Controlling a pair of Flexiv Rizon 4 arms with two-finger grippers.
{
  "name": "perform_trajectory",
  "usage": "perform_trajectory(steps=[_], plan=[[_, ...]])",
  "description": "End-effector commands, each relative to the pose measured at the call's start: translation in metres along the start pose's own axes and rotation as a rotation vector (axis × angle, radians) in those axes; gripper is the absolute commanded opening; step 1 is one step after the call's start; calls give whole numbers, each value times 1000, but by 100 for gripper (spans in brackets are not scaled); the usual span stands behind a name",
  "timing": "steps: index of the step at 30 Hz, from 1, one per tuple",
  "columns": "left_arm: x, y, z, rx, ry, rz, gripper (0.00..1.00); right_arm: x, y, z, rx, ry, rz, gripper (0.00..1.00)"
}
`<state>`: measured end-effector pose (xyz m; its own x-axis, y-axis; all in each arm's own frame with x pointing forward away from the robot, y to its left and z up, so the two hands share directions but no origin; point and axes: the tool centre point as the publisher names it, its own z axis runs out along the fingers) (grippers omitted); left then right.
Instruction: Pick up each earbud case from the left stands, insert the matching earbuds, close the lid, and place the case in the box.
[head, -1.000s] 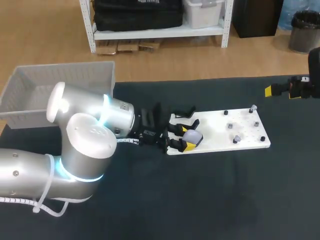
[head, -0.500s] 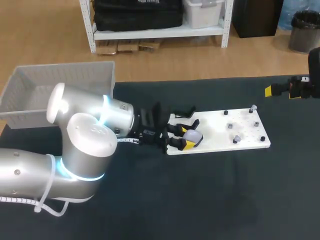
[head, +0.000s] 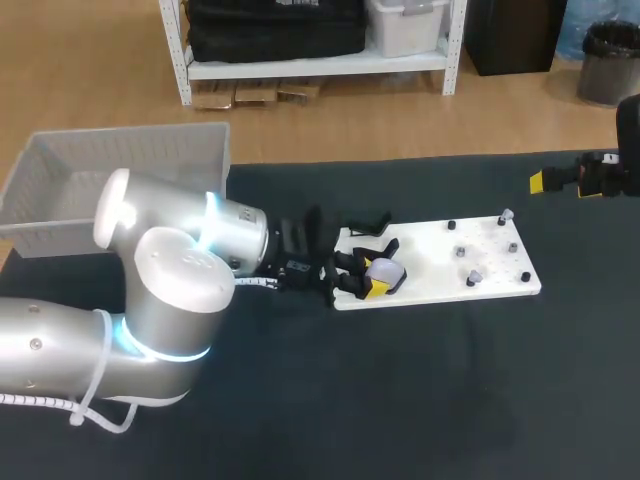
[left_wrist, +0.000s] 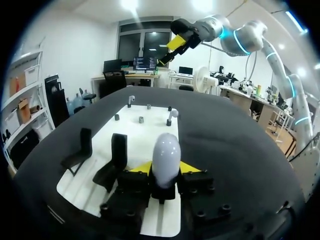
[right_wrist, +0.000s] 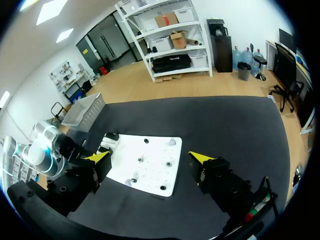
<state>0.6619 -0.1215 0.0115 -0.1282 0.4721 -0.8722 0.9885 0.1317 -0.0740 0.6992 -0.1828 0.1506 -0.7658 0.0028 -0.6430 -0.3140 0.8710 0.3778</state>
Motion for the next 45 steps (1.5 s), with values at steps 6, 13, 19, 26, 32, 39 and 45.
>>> perform_trajectory(steps=[6,13,19,26,32,39,45], plan=[[-14,-1,-18,-35,-48,25,0,0,-1,0,-4,0,-1,100],[-38,-5,-44,-45,-113,46,0,0,-1,0,-4,0,-1,100],[-60,-2,-59,-79,-136,85,0,0,-1,0,-4,0,-1,100],[-85,11,-58,-141,-192,100,0,2,18,7,-16,-50,-14,100],[-101,20,-43,-144,-195,122,0,14,57,23,24,0,-57,100],[-112,28,-28,-108,-192,138,0,27,87,30,-24,28,-90,100],[-123,28,-17,-83,-187,162,0,32,107,35,-65,62,-118,100]])
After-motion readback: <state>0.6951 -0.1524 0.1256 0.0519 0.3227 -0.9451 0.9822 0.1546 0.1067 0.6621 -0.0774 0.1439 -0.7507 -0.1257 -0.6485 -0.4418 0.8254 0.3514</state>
